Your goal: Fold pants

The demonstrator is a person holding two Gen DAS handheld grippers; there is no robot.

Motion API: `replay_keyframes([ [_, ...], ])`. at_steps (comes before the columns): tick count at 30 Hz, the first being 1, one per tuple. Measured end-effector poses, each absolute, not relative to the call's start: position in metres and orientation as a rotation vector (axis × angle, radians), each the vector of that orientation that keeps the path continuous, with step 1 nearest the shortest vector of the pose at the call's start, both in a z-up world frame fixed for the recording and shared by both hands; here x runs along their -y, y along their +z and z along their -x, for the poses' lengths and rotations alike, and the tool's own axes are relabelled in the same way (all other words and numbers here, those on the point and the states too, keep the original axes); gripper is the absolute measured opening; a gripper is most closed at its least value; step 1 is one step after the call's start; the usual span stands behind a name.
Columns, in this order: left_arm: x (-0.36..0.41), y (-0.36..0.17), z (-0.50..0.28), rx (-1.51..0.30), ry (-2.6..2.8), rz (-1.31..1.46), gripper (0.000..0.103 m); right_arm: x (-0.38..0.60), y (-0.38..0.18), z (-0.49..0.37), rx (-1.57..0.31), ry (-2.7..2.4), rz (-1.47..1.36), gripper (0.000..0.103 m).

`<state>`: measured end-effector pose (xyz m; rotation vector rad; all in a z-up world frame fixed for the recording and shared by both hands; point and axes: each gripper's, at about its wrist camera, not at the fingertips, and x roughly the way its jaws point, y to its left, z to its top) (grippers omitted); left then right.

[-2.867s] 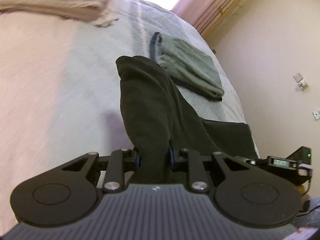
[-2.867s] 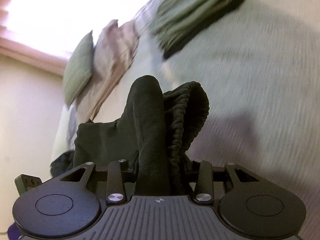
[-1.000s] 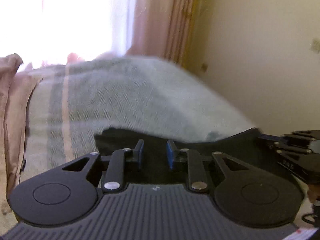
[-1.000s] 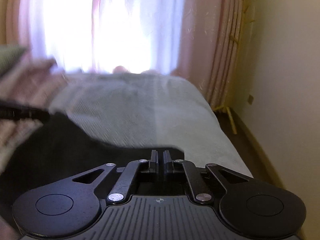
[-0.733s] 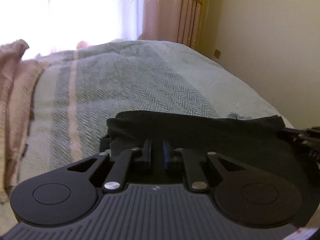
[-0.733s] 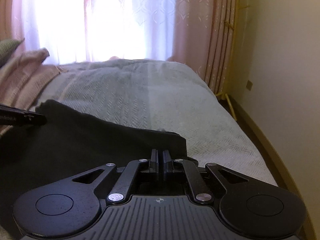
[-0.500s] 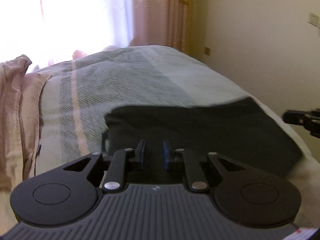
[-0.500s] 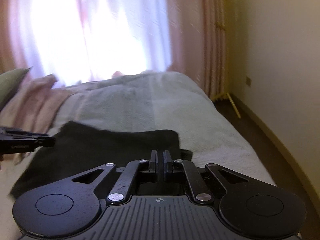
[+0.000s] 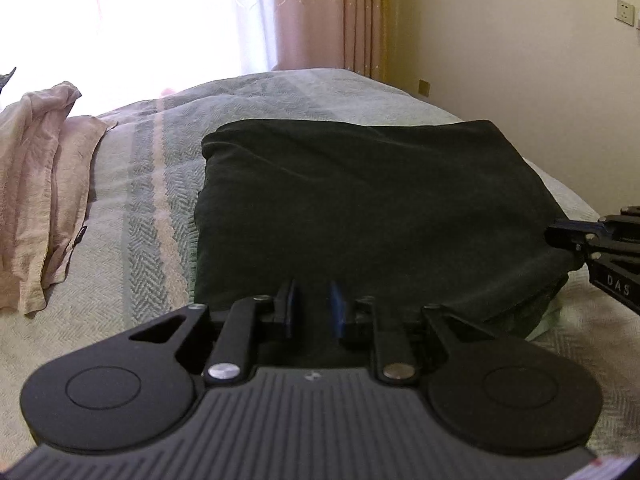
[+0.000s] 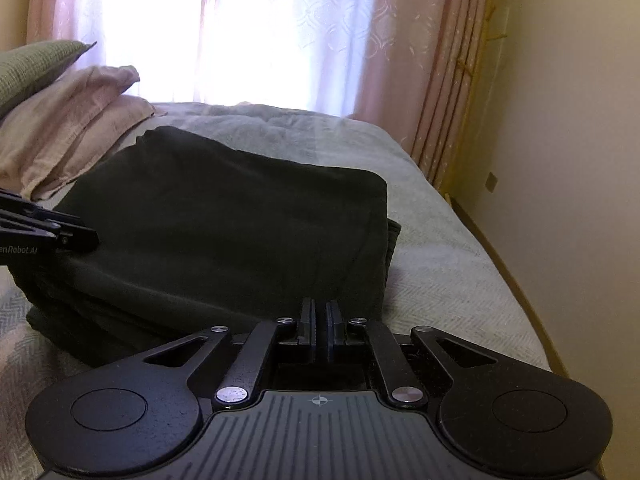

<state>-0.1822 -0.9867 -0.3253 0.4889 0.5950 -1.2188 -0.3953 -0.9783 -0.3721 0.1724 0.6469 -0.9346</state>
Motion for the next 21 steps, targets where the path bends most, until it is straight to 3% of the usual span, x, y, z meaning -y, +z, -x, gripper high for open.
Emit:
replay_keyframes([
  [8, 0.966, -0.275, 0.199, -0.663, -1.159, -0.492, 0.023, 0.973, -0.329, 0.414, -0.550, -0.933, -0.292, 0.006],
  [9, 0.958, -0.264, 0.203, -0.665, -1.152, -0.496, 0.026, 0.963, -0.317, 0.421, -0.522, -0.935, -0.306, 0.018],
  [10, 0.951, -0.254, 0.207, -0.665, -1.145, -0.500, 0.030, 0.955, -0.308, 0.426, -0.515, -0.932, -0.326, 0.037],
  [12, 0.932, -0.234, 0.218, -0.669, -1.136, -0.496, 0.035, 0.937, -0.290, 0.440, -0.512, -0.914, -0.407, 0.060],
  [18, 0.857, -0.164, 0.256, -0.740, -1.082, -0.473, 0.053, 0.879, -0.237, 0.475, -0.526, -0.912, -0.592, 0.064],
  [21, 0.817, -0.132, 0.272, -0.778, -1.047, -0.455, 0.057, 0.850, -0.206, 0.492, -0.524, -0.887, -0.650, 0.065],
])
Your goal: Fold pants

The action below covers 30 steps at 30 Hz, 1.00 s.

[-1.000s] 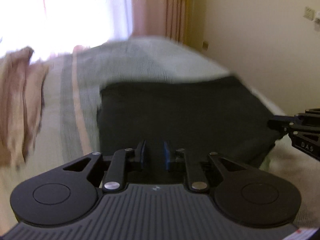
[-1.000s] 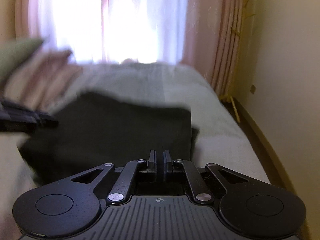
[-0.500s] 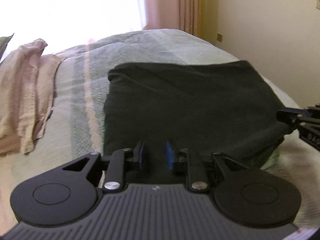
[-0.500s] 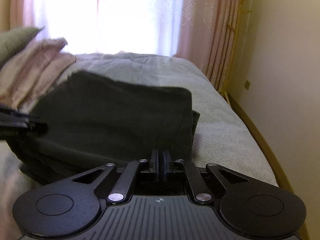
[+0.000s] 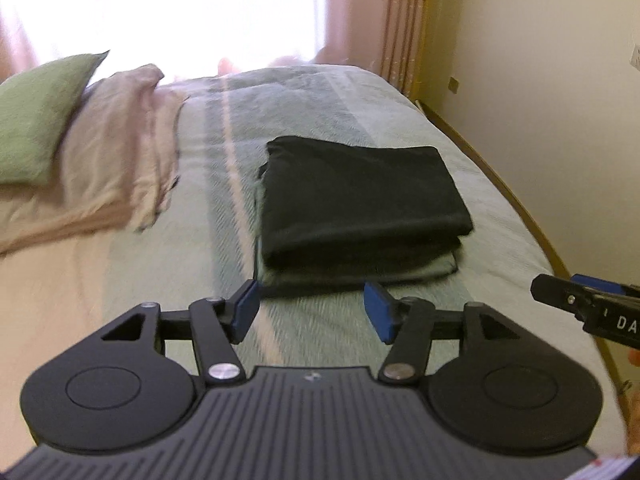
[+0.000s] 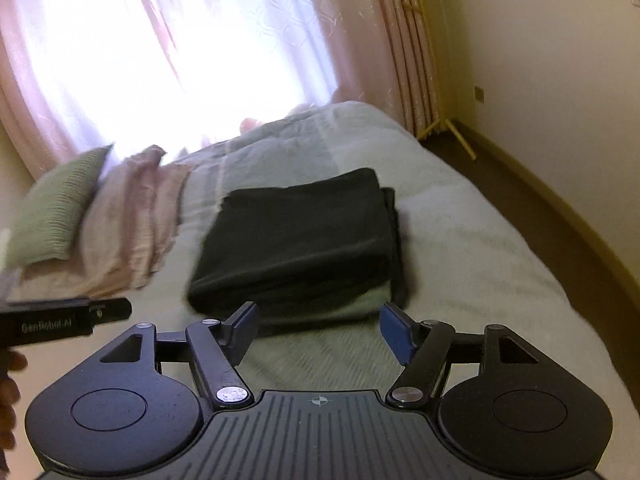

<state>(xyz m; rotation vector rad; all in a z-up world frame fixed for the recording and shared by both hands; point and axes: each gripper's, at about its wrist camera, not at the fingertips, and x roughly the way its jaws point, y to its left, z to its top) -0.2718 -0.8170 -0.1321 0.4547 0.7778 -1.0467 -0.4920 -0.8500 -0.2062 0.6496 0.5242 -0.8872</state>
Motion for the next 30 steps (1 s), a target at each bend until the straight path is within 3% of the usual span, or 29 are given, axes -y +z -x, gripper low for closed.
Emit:
replay_keyframes([
  [3, 0.777, -0.104, 0.286, -0.789, -1.013, -0.432, 0.070, 0.820, -0.177, 0.500, -0.538, -0.852, -0.641, 0.065],
  [7, 0.729, -0.073, 0.302, -0.808, -0.997, -0.426, 0.071, 0.775, -0.140, 0.502, -0.582, -0.797, -0.583, 0.065],
  [13, 0.678, -0.035, 0.325, -0.801, -1.039, -0.450, 0.080, 0.716, -0.100, 0.502, -0.603, -0.775, -0.563, 0.065],
  [30, 0.559, 0.007, 0.336, -0.717, -1.135, -0.458, 0.082, 0.583, -0.049, 0.500, -0.585, -0.879, -0.550, 0.065],
])
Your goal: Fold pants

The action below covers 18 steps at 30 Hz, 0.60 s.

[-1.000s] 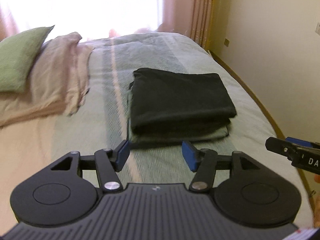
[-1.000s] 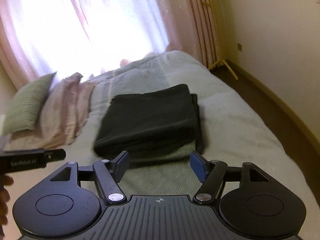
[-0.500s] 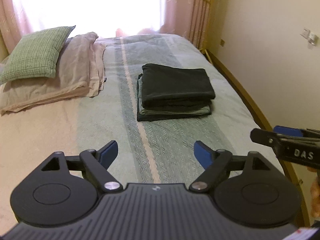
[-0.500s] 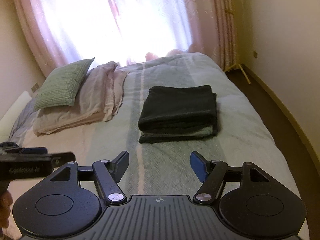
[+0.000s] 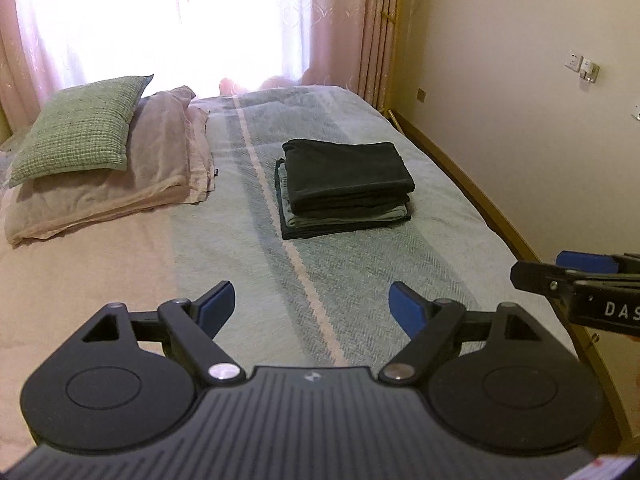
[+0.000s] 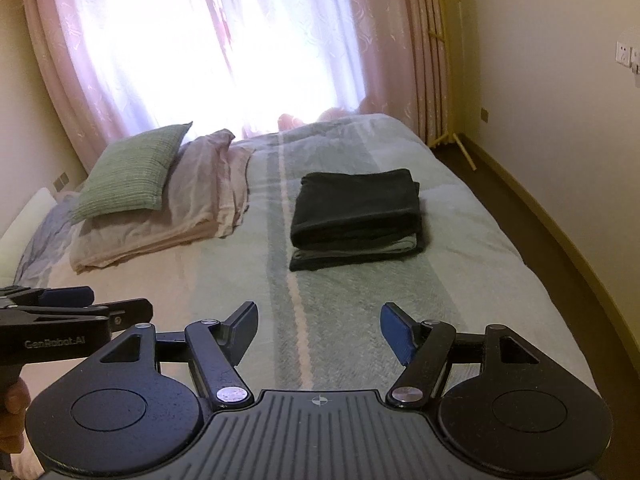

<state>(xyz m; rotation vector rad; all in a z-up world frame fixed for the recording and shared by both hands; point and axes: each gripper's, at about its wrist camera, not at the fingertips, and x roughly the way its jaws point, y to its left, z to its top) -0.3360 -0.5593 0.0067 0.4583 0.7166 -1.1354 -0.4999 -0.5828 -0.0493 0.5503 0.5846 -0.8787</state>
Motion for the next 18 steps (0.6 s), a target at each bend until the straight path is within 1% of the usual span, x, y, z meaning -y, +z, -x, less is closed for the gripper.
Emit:
replay_keyframes([
  [8, 0.511, 0.021, 0.324, -0.689, -1.152, -0.452, 0.085, 0.530, -0.038, 0.487, -0.567, -0.877, -0.519, 0.065],
  [18, 0.479, 0.032, 0.321, -0.667, -1.187, -0.438, 0.089, 0.496, -0.033, 0.475, -0.574, -0.894, -0.497, 0.065],
])
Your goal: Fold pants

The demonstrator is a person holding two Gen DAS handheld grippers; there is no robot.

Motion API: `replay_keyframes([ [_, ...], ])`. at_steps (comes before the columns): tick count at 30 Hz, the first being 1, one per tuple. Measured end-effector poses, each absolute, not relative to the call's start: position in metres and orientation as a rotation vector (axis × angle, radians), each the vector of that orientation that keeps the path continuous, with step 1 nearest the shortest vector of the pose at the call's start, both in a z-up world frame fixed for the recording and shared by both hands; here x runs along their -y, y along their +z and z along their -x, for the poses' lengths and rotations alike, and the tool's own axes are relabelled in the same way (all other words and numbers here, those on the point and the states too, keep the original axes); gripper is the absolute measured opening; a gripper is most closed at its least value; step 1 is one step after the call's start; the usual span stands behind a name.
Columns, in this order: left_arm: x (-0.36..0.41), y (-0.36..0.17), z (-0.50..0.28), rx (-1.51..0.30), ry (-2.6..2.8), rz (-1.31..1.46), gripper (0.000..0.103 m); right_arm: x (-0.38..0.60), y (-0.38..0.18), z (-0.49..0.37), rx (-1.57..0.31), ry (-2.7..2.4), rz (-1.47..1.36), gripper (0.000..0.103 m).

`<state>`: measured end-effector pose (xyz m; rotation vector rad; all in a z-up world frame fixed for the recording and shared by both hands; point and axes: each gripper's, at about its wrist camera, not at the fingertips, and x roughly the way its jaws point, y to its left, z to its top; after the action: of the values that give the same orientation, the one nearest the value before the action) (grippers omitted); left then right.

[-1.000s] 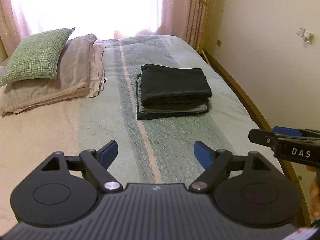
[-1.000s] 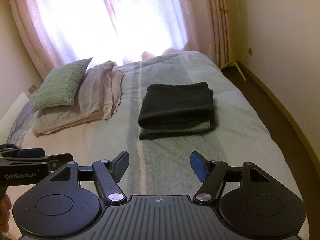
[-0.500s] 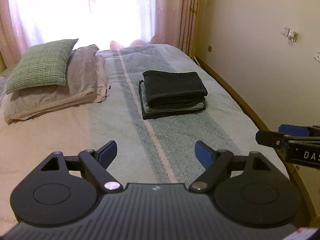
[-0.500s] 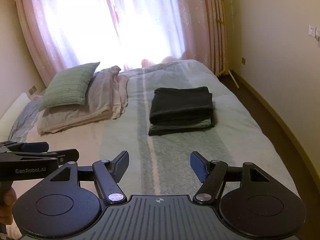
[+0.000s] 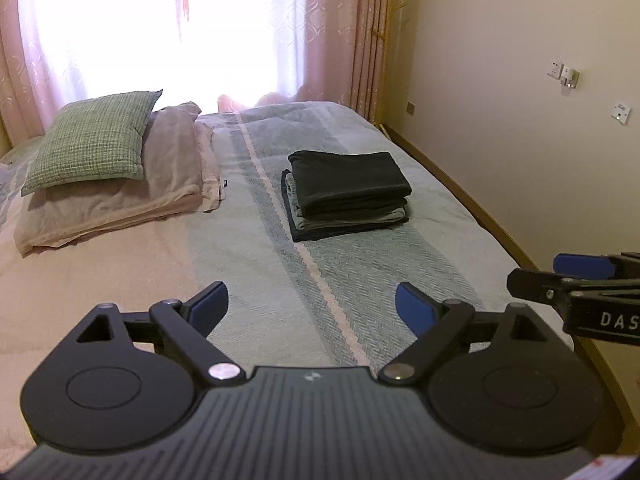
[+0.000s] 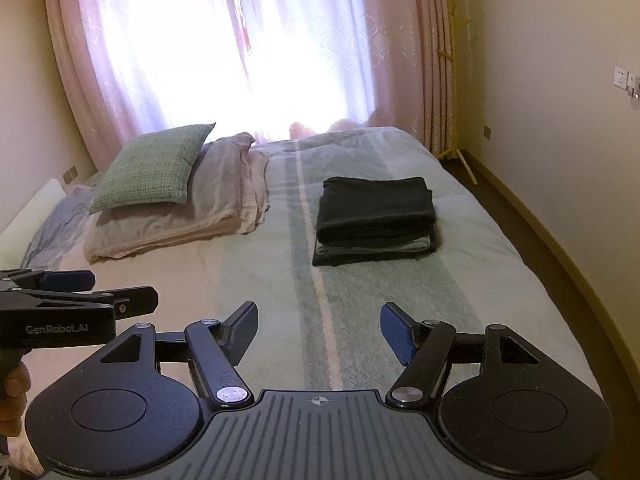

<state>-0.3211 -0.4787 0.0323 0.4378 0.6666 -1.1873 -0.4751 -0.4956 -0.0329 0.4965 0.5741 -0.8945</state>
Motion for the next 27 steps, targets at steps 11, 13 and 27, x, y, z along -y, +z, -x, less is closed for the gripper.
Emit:
replay_keyframes([
  [11, 0.457, 0.034, 0.323, -0.612, -1.186, -0.435, 0.102, 0.479, -0.034, 0.472, -0.580, -0.910, -0.499, 0.065],
  [13, 0.454, 0.034, 0.322, -0.617, -1.182, -0.435, 0.102, 0.476, -0.033, 0.472, -0.579, -0.912, -0.500, 0.065],
  [27, 0.441, 0.034, 0.332, -0.638, -1.197, -0.446, 0.102, 0.460, -0.032, 0.481, -0.579, -0.922, -0.500, 0.065],
])
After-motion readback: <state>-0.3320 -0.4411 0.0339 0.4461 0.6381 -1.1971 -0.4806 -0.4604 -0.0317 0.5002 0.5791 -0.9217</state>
